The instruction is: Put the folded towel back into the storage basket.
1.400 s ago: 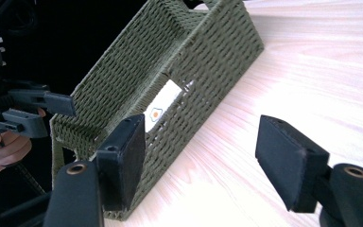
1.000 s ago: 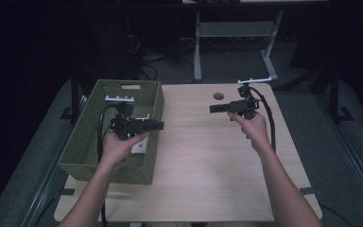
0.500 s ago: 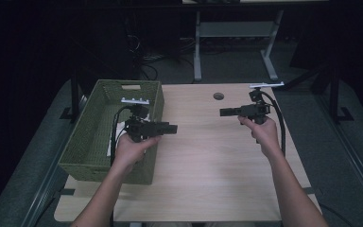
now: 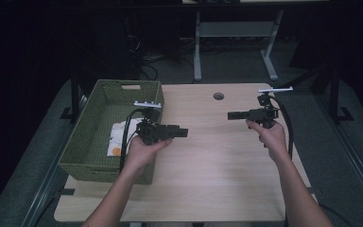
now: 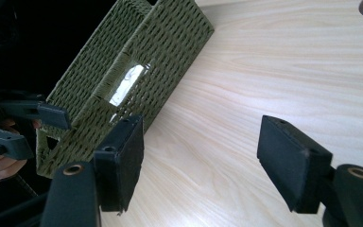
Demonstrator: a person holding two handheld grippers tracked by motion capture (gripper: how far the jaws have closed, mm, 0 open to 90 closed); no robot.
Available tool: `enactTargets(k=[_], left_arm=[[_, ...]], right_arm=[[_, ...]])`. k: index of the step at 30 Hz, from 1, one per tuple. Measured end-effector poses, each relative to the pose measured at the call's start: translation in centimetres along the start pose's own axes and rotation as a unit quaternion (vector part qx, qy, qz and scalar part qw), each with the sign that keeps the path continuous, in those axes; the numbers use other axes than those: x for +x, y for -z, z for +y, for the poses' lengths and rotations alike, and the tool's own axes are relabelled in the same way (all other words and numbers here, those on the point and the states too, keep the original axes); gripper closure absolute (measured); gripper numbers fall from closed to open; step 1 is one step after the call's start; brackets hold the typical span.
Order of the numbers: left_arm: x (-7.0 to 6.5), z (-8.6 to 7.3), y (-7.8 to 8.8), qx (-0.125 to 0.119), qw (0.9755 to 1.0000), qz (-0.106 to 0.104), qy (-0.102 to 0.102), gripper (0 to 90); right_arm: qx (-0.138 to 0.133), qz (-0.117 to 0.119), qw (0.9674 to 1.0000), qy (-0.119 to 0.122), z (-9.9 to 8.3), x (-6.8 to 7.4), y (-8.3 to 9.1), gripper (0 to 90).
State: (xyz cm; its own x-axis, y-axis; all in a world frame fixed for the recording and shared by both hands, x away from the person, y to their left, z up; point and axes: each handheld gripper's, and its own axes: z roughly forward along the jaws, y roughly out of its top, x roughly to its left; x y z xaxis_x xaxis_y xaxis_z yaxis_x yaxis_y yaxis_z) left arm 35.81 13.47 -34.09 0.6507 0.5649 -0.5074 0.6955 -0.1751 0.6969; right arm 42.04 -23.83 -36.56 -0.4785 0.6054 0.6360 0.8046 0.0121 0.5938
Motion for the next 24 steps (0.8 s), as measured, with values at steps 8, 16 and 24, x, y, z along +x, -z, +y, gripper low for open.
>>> enactTargets(k=[8, 16, 24], left_arm=[[-0.3, -0.6, -1.3, 0.006, 1.0, -0.007, 0.0, 44.6], [-0.7, -1.1, -2.4, 0.009, 0.9999, -0.01, 0.002, 42.7], [-1.0, -1.7, -3.5, 0.015, 0.9998, -0.012, -0.001, 42.2]], right_arm=[[0.001, -0.003, 1.0, -0.003, -0.8, -0.7, 0.8, 31.7], [0.001, -0.007, 0.9999, -0.013, -1.8, -1.8, 1.5, 31.0], [-0.002, -0.008, 0.9997, -0.025, -3.1, -3.0, 2.0, 30.6]])
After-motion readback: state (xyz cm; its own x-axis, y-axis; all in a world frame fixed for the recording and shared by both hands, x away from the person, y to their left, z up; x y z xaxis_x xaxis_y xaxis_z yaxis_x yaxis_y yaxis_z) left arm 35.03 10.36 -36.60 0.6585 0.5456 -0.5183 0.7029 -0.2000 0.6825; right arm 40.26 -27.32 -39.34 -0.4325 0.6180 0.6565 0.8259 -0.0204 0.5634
